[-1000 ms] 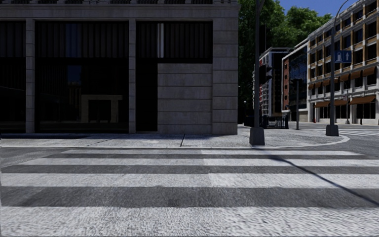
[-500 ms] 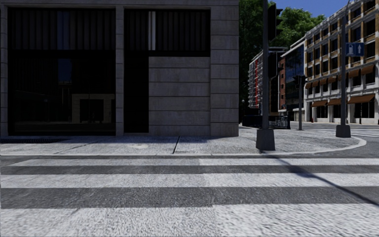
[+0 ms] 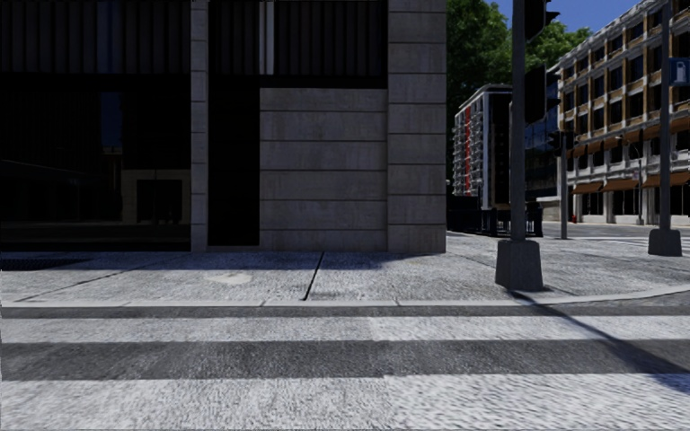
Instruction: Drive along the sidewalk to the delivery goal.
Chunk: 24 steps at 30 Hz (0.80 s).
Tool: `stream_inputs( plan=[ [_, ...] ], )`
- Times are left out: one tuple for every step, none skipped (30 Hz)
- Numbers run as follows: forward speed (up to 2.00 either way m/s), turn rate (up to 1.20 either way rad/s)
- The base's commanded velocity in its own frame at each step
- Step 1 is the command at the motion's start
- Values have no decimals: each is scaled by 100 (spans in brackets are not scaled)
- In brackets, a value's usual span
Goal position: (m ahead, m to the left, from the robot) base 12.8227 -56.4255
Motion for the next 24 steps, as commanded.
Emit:
stream_inputs(
  plan=[
    [200, -82],
    [200, -6],
    [200, -2],
    [200, -1],
    [200, -1],
    [200, -1],
    [200, -1],
    [200, 0],
    [200, 0],
    [200, 0],
    [200, 0],
    [199, 0],
    [197, 0],
    [197, 0],
    [196, 0],
    [193, 0],
    [190, 0],
    [187, 0],
    [184, 0],
    [181, 0],
    [181, 0],
    [180, 0],
    [180, 0],
    [179, 0]
  ],
)
